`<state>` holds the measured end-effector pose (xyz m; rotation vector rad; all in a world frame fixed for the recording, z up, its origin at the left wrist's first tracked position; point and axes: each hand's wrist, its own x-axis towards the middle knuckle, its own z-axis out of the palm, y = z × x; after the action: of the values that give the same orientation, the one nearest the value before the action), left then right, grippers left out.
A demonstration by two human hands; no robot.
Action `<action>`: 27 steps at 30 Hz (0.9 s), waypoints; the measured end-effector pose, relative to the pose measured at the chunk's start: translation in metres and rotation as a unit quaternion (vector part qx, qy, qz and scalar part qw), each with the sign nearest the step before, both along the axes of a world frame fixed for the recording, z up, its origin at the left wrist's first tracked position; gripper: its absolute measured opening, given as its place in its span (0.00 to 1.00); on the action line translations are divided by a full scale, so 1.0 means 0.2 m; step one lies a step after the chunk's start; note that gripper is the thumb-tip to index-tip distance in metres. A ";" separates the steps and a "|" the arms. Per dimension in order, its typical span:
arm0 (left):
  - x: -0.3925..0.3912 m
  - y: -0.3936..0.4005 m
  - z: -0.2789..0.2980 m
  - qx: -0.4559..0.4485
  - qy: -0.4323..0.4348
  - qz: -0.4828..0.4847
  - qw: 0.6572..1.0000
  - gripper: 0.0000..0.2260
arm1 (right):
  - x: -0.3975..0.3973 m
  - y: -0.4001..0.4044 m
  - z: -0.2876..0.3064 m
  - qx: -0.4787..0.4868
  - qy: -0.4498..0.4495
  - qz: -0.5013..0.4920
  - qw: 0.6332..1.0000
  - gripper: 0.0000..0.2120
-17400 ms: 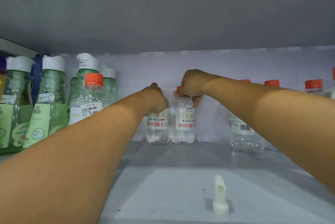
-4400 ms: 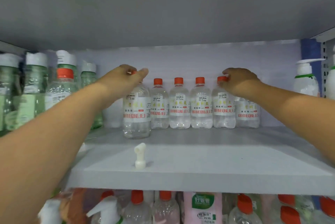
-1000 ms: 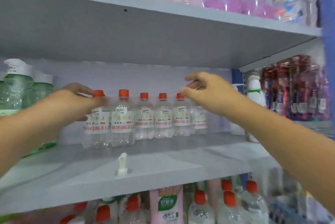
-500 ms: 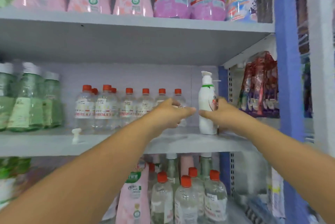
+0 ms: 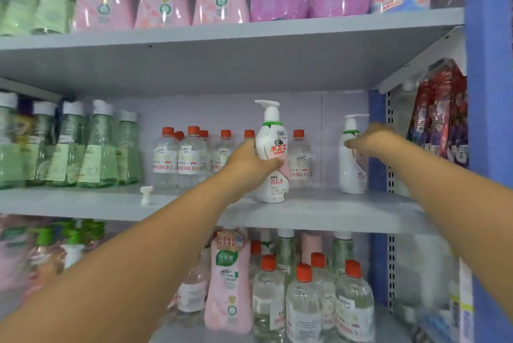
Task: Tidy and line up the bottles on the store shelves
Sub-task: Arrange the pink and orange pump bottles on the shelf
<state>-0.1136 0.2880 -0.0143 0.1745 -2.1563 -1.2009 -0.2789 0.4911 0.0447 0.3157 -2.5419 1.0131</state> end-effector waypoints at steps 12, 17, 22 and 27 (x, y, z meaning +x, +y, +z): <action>0.20 -0.25 -0.04 0.009 -0.009 0.049 0.999 0.20 | -0.12 -0.16 -0.14 -0.053 -0.083 0.160 0.982 0.33; 0.27 -0.20 -0.02 -0.004 -0.008 0.049 0.999 0.20 | 0.28 -0.28 -0.19 -0.051 -0.004 0.198 0.979 0.32; 0.57 -0.21 -0.04 0.004 0.023 0.042 0.999 0.19 | 0.75 -0.38 -0.32 -0.206 0.045 0.246 0.946 0.38; 1.02 -0.30 -0.19 0.005 0.058 0.045 0.997 0.17 | 1.25 -0.48 -0.42 -0.267 0.068 0.298 0.914 0.33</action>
<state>0.0899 0.2285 -0.0528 0.1997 -2.0209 -1.1415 -0.0288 0.3947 -0.0389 0.9888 -1.9548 1.7760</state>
